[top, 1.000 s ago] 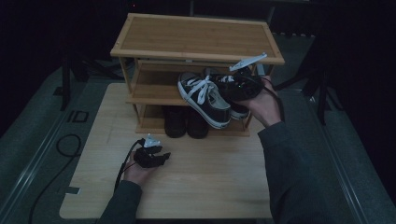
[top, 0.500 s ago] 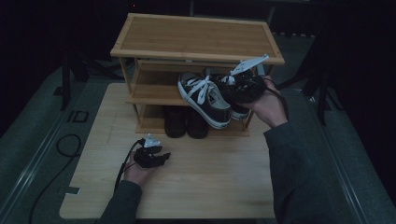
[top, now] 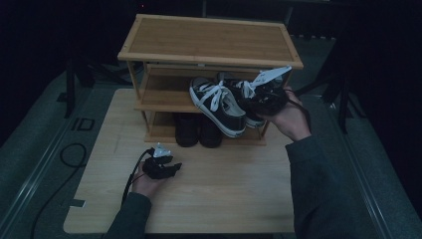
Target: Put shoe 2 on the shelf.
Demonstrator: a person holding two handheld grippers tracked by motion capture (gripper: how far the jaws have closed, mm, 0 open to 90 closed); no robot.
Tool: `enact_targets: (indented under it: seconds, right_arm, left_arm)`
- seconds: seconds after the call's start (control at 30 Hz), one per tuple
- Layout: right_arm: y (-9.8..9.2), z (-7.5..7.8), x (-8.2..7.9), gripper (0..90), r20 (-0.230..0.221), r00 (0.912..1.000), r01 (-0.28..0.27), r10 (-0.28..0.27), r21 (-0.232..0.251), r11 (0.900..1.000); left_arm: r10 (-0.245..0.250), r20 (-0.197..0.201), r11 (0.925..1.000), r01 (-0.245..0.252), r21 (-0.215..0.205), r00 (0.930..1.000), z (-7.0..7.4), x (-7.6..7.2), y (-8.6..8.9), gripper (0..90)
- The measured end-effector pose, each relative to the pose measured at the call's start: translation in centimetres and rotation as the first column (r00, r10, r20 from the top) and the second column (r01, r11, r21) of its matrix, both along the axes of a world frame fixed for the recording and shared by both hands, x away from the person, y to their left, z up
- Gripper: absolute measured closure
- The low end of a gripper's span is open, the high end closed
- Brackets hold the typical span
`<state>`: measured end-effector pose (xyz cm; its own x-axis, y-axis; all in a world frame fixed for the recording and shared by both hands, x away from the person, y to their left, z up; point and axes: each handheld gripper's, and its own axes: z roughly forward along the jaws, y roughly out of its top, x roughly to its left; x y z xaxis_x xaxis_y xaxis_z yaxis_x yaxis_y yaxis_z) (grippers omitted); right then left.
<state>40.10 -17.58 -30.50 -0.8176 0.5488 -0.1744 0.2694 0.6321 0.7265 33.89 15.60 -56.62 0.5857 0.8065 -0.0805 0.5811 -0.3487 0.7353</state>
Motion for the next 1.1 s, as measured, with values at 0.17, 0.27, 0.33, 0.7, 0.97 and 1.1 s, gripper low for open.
enact_targets:
  seconds: [0.17, 0.27, 0.33, 0.7, 0.97, 1.1]
  right_arm:
    - [-0.4, -0.3, -0.3, 90.0, 0.006, 1.0, 0.006, -0.006, -0.003, 1.0]
    - [-0.7, -0.5, -0.5, 90.0, 0.005, 0.9999, 0.011, -0.011, 0.009, 1.0]
    - [-0.8, -0.8, -0.6, 90.0, 0.0, 1.0, 0.003, -0.003, 0.012, 1.0]
    - [-1.2, -1.5, -1.1, 90.0, 0.007, 0.9999, 0.008, -0.008, -0.002, 1.0]
    - [-1.7, -2.2, -1.7, 90.0, 0.003, 0.9999, 0.012, -0.012, -0.004, 1.0]
    - [-1.9, -2.5, -1.9, 90.0, 0.001, 1.0, 0.009, -0.009, 0.0, 1.0]
  left_arm:
    - [0.0, 0.0, 1.0, 0.0, -0.002, 1.0, 0.0, 0.0, 0.0, 50.5]
    - [-0.001, 0.001, 1.0, 0.001, -0.001, 1.0, 0.0, 0.0, 0.0, 50.5]
    - [-0.002, 0.0, 1.0, 0.002, -0.002, 1.0, 0.0, 0.0, 0.0, 50.5]
    - [-0.005, 0.003, 1.0, 0.005, 0.003, 1.0, 0.0, 0.1, 0.0, 50.6]
    - [0.004, 0.017, 0.9991, -0.005, 0.041, 0.9998, 0.1, 0.0, -0.3, 51.6]
    - [0.021, 0.042, 0.9964, -0.025, 0.081, 0.9989, 0.3, -0.3, -0.8, 52.4]
